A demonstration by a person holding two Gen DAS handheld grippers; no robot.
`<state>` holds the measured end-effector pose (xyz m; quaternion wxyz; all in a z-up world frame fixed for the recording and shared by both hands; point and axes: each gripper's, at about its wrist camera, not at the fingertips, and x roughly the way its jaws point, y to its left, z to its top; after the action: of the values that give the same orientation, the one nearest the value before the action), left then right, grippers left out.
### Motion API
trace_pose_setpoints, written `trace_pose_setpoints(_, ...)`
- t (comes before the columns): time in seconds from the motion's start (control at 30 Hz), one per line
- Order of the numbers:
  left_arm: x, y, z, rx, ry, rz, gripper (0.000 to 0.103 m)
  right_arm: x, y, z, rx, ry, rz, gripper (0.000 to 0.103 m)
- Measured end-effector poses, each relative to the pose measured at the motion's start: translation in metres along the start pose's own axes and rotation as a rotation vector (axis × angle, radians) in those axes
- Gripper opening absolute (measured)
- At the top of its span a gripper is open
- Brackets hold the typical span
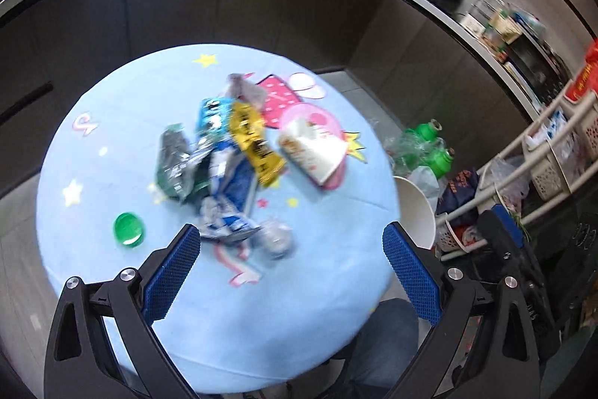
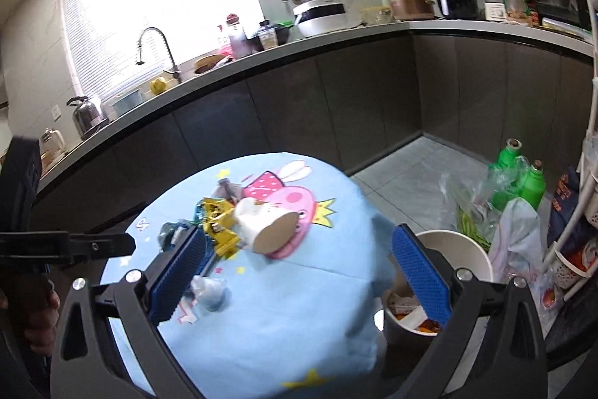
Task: Collect trash
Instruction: 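Return both tools over the remaining trash on the table, then grasp the blue-white wrapper with the left gripper while the right grasps the clear plastic bag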
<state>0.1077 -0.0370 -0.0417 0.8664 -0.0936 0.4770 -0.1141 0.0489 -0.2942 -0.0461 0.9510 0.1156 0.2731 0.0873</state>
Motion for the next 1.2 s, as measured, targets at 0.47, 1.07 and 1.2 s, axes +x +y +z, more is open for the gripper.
trace_pose_setpoints(0.47,-0.022,0.105,-0.037,-0.184,-0.035,0.070,0.094,0.057,0.095,-0.041,-0.152,0.266,0.160,0.099)
trace_pose_setpoints(1.07,-0.002,0.131,-0.044,-0.164,-0.016,0.047,0.087,0.135,0.124,-0.078,-0.261,0.402,0.080,0.058)
trace_pose_setpoints(1.2,0.002,0.126,-0.040,-0.150,-0.011,0.015,0.083,0.144,0.127,-0.081,-0.293,0.404,0.074,0.050)
